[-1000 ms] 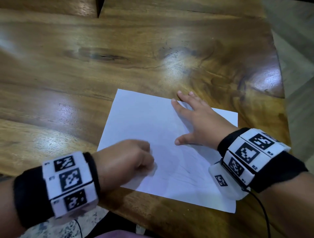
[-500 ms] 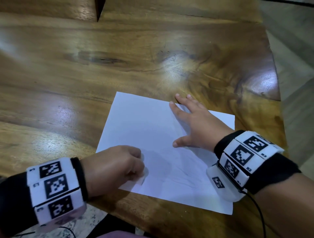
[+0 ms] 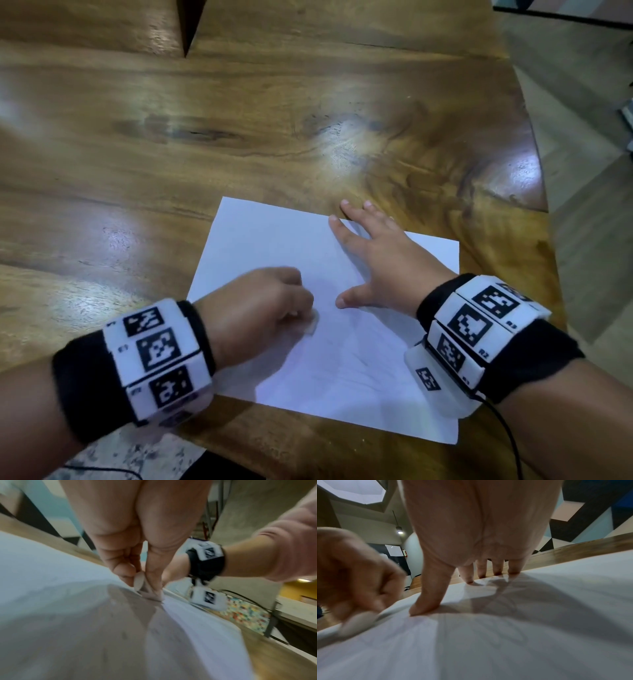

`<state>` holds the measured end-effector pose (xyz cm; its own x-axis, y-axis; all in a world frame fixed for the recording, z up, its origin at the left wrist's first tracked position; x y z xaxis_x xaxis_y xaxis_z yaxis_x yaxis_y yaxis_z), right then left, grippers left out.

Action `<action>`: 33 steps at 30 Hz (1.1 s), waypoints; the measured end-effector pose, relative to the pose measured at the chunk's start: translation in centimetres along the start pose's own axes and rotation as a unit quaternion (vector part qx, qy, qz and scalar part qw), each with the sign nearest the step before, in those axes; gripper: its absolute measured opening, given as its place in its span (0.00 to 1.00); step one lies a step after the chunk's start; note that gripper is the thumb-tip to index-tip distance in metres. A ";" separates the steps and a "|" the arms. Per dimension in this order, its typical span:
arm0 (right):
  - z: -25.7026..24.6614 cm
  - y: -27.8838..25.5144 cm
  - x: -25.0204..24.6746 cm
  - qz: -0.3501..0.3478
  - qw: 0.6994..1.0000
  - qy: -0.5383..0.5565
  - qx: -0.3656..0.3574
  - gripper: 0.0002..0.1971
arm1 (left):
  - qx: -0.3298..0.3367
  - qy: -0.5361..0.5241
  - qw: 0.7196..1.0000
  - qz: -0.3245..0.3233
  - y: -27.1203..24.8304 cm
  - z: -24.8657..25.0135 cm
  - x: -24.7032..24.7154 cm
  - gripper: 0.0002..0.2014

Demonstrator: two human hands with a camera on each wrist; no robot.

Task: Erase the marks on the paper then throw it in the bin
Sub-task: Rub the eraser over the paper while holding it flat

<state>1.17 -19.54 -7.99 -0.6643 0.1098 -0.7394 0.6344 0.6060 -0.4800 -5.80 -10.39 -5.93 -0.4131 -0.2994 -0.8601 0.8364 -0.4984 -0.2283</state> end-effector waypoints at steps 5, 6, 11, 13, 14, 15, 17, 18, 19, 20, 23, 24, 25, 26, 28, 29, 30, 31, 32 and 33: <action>0.0 0.0 -0.1 0.000 1.000 0.007 -0.003 0.54 | 0.036 0.009 0.996 -0.081 -1.5 1.5 1.5 0.04; 0.0 0.0 -0.1 0.001 1.000 0.010 -0.005 0.54 | 0.045 0.019 0.994 -0.101 -2.1 1.6 2.0 0.06; 0.5 -0.3 -0.5 0.003 0.999 0.049 -0.018 0.52 | 0.019 0.043 0.993 -0.106 -2.9 0.9 2.4 0.11; 1.5 -0.8 -1.0 0.019 0.998 0.052 -0.013 0.50 | 0.004 0.031 0.992 -0.119 -3.0 0.6 2.7 0.12; 1.8 -1.0 -1.1 0.023 0.999 0.046 -0.010 0.49 | 0.000 0.028 0.991 -0.133 -2.9 0.7 2.8 0.12; 2.1 -1.3 -1.1 0.024 0.999 0.045 -0.007 0.49 | 0.001 0.020 0.990 -0.142 -2.6 0.8 2.8 0.12; 2.1 -1.6 -0.9 0.022 0.999 0.048 -0.003 0.50 | -0.019 0.002 0.990 -0.141 -1.0 0.2 1.9 0.08; 2.0 -1.6 -0.8 0.021 0.999 0.049 -0.002 0.50 | -0.046 -0.002 0.991 -0.127 0.1 -0.3 0.9 0.07; 1.9 -1.6 -0.8 0.023 0.999 0.049 -0.001 0.50 | -0.071 -0.008 0.993 -0.091 1.5 -0.9 -0.5 0.07; 1.7 -1.5 -0.8 0.025 0.999 0.047 0.001 0.50 | -0.100 -0.008 0.994 -0.048 2.9 -1.7 -2.1 0.05; 1.5 -1.5 -0.8 0.027 0.999 0.041 0.012 0.51 | -0.179 0.000 0.983 0.049 6.8 -4.0 -5.7 0.05; 1.4 -1.5 -0.8 0.025 0.999 0.037 0.016 0.51 | -0.193 -0.002 0.979 0.064 7.8 -4.3 -6.3 0.06; 1.3 -1.5 -0.7 0.022 0.999 0.034 0.019 0.51 | -0.201 -0.002 0.977 0.072 8.6 -4.4 -6.5 0.06; 1.3 -1.5 -0.7 0.020 0.999 0.035 0.022 0.52 | -0.204 0.002 0.976 0.078 9.0 -4.3 -6.6 0.06; 1.1 -1.3 -0.6 0.020 0.999 0.030 0.024 0.52 | -0.209 0.019 0.974 0.082 8.8 -4.2 -6.3 0.05; 0.9 -1.2 -0.7 0.019 0.999 0.023 0.024 0.52 | -0.207 0.020 0.975 0.075 8.6 -4.2 -6.0 0.04; 1.5 -1.6 -0.6 0.015 0.999 0.024 0.032 0.52 | -0.199 0.011 0.979 0.053 8.8 -3.7 -5.0 0.03; 1.3 -1.5 -0.7 0.016 0.999 0.021 0.032 0.52 | -0.195 0.000 0.980 0.033 8.4 -3.8 -4.6 0.03; 1.3 -1.4 -0.6 0.016 0.999 0.019 0.030 0.52 | -0.190 -0.009 0.982 0.011 8.1 -3.8 -4.3 0.03; 1.2 -1.4 -0.7 0.018 0.999 0.017 0.029 0.52 | -0.189 -0.014 0.982 0.001 8.1 -3.9 -4.2 0.03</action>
<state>1.16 -21.44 -7.38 -0.6529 0.1591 -0.7405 0.6795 0.5551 -0.4798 4.10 -10.01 -5.93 -0.4159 -0.3248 -0.8494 0.9093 -0.1624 -0.3832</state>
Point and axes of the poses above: each hand's wrist, its own y-axis towards the middle knuckle, its own x-axis out of the palm, z = x × y, the point moved 8 cm from there along y, towards the middle knuckle, and after that the axes turned 11 degrees about y, right-handed, at the moved point
